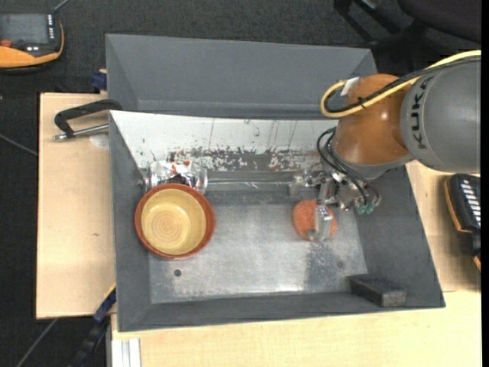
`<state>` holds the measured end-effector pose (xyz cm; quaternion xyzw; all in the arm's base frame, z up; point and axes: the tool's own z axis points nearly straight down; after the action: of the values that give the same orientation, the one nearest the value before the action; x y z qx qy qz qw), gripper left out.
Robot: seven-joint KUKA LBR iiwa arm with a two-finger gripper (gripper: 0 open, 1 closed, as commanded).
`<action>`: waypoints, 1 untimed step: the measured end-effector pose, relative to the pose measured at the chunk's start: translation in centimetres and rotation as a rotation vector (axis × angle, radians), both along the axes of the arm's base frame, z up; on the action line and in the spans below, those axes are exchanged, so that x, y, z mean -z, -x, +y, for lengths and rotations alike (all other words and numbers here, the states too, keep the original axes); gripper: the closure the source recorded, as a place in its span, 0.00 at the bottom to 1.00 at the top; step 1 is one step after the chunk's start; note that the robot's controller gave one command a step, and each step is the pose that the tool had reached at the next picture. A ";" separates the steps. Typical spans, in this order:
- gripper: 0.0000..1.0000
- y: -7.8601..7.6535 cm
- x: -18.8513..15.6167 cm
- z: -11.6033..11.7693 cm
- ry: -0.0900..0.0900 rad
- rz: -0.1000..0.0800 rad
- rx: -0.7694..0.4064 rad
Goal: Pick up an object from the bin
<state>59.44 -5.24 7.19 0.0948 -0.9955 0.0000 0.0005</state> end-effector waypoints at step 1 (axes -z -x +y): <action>1.00 0.0 0.0 0.6 -0.005 0.001 -0.005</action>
Offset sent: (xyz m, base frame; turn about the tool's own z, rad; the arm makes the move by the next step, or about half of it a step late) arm 0.0000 0.0000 0.0000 0.0000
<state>59.43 -4.64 7.24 0.0974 -0.9952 -0.0026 0.0008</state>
